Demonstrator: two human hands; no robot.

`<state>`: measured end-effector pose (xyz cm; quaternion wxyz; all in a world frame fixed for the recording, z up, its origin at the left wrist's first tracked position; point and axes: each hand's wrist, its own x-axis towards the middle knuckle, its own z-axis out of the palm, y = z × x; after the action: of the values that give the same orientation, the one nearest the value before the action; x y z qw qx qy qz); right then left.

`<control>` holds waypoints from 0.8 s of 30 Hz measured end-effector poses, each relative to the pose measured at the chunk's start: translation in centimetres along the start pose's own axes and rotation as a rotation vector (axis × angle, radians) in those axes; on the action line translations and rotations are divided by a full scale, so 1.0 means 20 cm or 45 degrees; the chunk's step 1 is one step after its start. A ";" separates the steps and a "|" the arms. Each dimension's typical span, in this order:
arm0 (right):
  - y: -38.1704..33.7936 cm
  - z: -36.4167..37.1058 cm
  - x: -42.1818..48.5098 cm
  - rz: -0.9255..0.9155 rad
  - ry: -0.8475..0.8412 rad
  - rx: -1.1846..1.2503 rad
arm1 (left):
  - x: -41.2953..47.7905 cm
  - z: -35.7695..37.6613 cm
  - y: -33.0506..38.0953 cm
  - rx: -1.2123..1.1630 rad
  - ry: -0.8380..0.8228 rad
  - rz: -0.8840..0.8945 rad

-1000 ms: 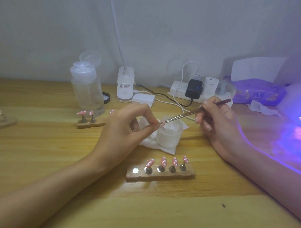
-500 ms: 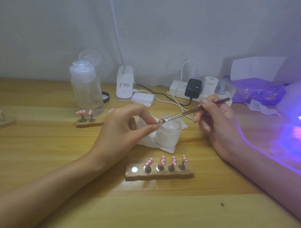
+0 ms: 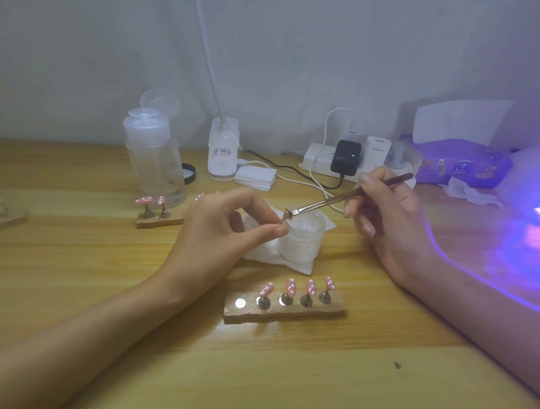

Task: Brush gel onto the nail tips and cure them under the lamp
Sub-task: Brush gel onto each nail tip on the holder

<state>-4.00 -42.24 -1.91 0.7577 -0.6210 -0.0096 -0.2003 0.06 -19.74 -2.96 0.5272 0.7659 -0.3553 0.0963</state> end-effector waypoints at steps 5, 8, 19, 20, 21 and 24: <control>0.00 -0.01 0.01 0.007 0.047 0.035 | 0.00 0.00 0.01 -0.015 0.001 -0.027; 0.01 -0.01 0.00 -0.025 -0.010 -0.026 | 0.00 0.00 0.00 -0.021 0.002 -0.041; 0.02 -0.02 0.01 -0.032 0.047 -0.055 | 0.00 -0.01 -0.01 -0.032 -0.018 -0.026; 0.02 -0.02 0.01 -0.015 0.084 -0.051 | 0.00 -0.01 -0.01 -0.033 -0.019 -0.020; 0.02 -0.02 0.01 -0.006 0.106 -0.035 | 0.00 -0.01 -0.01 -0.031 -0.018 -0.013; 0.01 -0.02 0.01 -0.025 0.043 -0.007 | 0.00 -0.01 -0.01 -0.025 -0.013 0.003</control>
<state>-3.88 -42.55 -2.09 0.7540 -0.6196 -0.0022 -0.2182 0.36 -19.51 -3.00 0.5328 0.7606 -0.3599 0.0895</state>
